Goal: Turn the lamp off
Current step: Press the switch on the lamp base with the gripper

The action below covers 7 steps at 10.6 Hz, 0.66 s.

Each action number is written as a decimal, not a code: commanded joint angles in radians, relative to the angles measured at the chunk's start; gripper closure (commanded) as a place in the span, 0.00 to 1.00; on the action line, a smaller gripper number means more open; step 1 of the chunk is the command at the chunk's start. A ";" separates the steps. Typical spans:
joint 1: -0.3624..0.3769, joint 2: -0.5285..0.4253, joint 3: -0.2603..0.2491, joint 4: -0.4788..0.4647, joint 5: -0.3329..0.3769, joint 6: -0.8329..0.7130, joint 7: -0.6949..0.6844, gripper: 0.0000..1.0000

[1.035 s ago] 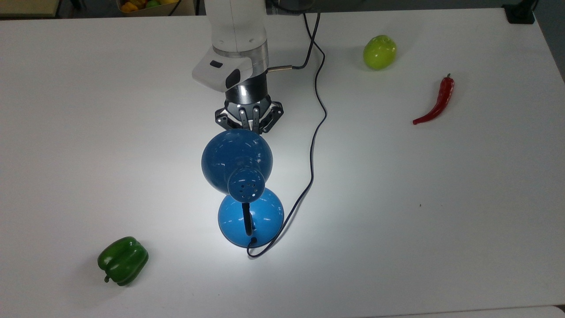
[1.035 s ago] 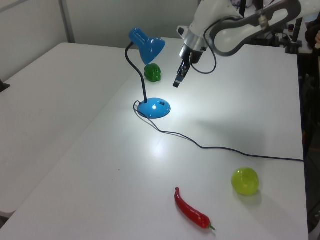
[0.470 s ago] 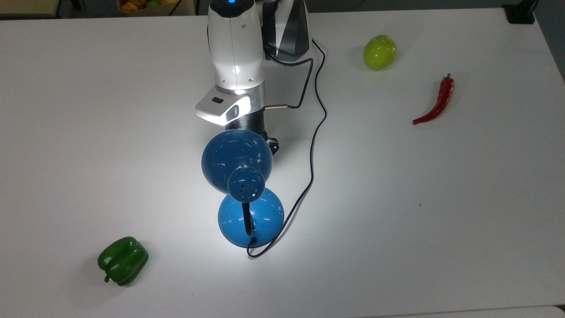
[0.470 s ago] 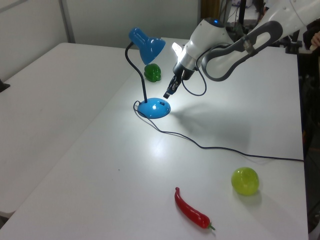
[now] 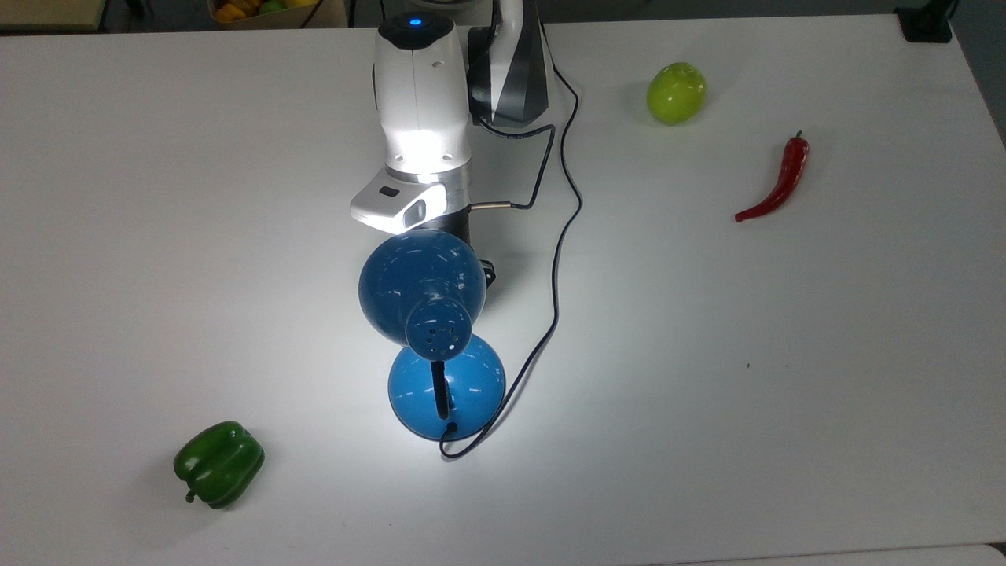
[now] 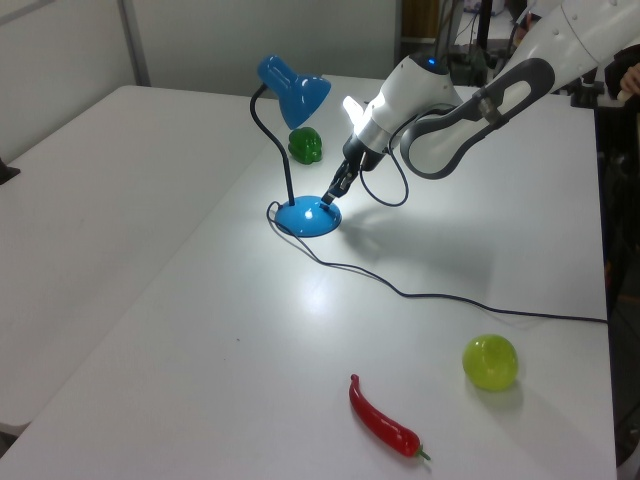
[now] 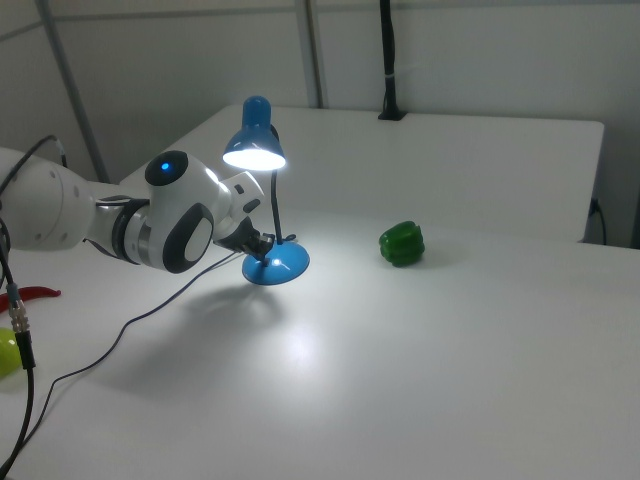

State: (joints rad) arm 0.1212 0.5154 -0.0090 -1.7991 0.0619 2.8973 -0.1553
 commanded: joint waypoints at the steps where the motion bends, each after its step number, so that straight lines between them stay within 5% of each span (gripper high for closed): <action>1: 0.003 0.005 -0.011 0.004 -0.008 0.020 -0.020 1.00; 7: -0.009 0.020 -0.011 0.003 -0.008 0.022 -0.021 1.00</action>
State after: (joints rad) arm 0.1150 0.5169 -0.0119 -1.7981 0.0619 2.8973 -0.1554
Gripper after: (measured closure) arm 0.991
